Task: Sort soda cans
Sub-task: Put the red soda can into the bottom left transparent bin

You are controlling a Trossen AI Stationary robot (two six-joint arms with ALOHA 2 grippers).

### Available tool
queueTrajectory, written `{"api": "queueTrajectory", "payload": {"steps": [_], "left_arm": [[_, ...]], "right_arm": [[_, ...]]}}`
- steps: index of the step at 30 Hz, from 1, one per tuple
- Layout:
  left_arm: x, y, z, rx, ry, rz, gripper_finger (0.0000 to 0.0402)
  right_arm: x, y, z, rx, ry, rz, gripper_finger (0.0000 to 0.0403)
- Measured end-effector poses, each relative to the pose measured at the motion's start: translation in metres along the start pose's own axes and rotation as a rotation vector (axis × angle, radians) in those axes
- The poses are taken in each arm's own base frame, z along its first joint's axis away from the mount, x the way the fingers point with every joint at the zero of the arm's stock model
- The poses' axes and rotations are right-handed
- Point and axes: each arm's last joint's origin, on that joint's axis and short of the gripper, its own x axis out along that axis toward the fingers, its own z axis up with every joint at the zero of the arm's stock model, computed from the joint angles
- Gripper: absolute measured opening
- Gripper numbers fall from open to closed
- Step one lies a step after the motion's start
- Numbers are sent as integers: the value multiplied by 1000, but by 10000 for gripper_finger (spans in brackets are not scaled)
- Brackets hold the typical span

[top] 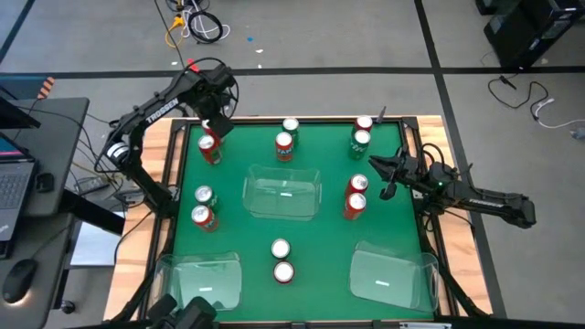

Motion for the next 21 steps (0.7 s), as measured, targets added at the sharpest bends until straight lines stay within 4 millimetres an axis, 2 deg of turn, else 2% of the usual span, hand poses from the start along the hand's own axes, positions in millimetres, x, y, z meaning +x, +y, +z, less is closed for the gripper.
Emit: {"api": "queueTrajectory", "payload": {"steps": [6,10,21], "left_arm": [[0,1,0,-69,1,1,228],[4,10,-1,-97,12,6,260],[36,41,5,-144,93,-35,271]], "right_arm": [[0,0,0,0,1,0,64],[0,0,0,0,1,0,68],[0,0,0,7,2,0,72]]}}
